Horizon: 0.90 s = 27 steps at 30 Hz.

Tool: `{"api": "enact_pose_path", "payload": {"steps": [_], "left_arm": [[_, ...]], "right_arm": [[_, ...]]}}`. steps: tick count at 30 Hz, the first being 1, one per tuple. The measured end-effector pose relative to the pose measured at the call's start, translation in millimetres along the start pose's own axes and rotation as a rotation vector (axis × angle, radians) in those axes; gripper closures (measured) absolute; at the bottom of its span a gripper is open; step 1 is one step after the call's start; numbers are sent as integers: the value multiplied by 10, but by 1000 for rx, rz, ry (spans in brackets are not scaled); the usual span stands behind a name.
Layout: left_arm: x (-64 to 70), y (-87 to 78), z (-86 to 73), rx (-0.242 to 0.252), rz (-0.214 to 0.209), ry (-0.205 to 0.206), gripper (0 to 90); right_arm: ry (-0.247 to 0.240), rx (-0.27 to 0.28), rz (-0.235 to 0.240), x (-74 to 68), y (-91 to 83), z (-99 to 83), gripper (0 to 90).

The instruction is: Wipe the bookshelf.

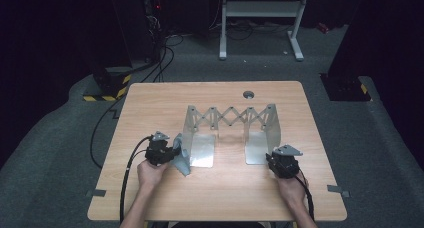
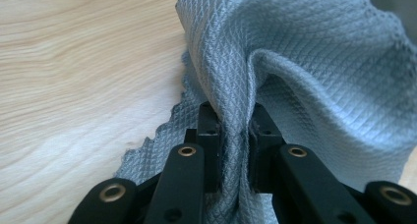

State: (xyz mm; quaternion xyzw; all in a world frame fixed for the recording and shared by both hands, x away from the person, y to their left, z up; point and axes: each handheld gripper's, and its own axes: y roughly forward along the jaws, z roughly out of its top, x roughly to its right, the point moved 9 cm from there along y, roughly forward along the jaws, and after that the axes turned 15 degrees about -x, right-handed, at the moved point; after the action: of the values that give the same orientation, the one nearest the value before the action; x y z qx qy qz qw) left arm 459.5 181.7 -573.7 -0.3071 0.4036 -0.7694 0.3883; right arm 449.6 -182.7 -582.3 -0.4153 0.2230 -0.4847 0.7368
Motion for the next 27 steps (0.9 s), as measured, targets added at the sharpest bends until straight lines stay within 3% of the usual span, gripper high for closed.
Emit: {"api": "enact_pose_path", "payload": {"steps": [4,9,17,27], "left_arm": [[95,1,41,20,-31,-1,789],[142,-75,106,48,-37,10,788],[228,-391,186,156,-88,-13,787],[344,-765,283,235,-58,23,788]], "right_arm": [[0,0,2,-7,0,-1,760],[0,-1,2,-9,0,-1,761],[-4,0,2,-10,0,1,759],[-2,-1,4,-13,1,2,759]]}}
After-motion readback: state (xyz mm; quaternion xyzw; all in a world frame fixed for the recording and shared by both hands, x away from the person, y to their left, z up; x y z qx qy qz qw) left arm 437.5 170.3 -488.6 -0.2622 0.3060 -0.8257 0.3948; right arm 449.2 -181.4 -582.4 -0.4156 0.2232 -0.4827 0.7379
